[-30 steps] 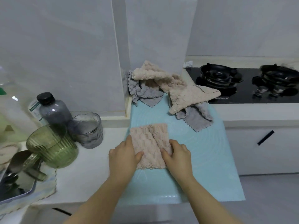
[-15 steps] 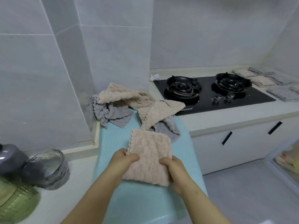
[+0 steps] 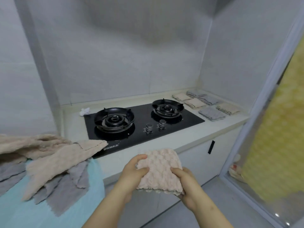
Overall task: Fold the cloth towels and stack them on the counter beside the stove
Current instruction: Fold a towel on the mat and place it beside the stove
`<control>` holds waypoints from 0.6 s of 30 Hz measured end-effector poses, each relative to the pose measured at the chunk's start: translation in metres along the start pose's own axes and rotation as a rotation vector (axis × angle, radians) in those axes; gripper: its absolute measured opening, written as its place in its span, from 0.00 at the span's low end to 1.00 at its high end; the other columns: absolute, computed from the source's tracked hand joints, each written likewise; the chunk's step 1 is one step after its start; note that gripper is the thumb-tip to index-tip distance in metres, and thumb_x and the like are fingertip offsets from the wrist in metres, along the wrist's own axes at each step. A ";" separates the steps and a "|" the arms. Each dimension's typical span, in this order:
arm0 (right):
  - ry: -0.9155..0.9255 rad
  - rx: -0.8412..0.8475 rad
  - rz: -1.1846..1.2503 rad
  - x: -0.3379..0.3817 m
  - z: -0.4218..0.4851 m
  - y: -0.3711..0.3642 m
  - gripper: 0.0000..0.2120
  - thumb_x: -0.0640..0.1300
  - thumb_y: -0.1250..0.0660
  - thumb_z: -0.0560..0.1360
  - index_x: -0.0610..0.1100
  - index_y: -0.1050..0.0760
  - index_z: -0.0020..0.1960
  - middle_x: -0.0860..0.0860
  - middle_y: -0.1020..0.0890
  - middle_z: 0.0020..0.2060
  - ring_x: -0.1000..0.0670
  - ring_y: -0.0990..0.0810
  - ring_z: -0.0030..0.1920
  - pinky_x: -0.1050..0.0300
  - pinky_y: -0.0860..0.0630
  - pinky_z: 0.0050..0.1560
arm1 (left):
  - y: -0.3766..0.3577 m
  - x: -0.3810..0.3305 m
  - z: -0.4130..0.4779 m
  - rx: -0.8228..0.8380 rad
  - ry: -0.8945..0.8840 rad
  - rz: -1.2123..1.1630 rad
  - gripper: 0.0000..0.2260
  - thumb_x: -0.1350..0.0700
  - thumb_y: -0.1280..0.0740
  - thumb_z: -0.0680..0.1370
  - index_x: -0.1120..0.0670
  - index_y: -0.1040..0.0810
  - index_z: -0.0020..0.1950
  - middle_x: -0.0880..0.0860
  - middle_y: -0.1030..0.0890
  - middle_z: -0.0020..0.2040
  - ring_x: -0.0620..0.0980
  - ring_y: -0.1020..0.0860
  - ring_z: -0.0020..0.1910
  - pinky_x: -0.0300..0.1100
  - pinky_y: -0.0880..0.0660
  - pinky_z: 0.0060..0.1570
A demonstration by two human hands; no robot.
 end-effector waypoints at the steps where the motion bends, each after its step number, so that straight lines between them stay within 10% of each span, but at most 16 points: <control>1: 0.017 -0.001 -0.006 0.016 0.009 0.020 0.08 0.40 0.36 0.76 0.41 0.28 0.55 0.42 0.18 0.49 0.41 0.19 0.47 0.48 0.24 0.46 | -0.024 -0.004 0.013 0.017 -0.009 0.002 0.15 0.65 0.36 0.76 0.48 0.24 0.57 0.51 0.27 0.59 0.43 0.26 0.47 0.27 0.30 0.35; 18: 0.061 -0.112 -0.003 0.180 0.246 0.211 0.08 0.39 0.36 0.76 0.42 0.28 0.55 0.43 0.19 0.51 0.42 0.19 0.51 0.45 0.21 0.49 | -0.266 -0.046 0.273 0.089 0.003 0.004 0.11 0.61 0.34 0.75 0.46 0.22 0.52 0.52 0.25 0.60 0.50 0.23 0.51 0.44 0.26 0.50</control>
Point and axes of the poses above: each hand's wrist, its own z-axis towards the middle knuckle, its own y-axis out of the back of the hand, x = y × z, the point moved 10 cm from there along z, towards the middle knuckle
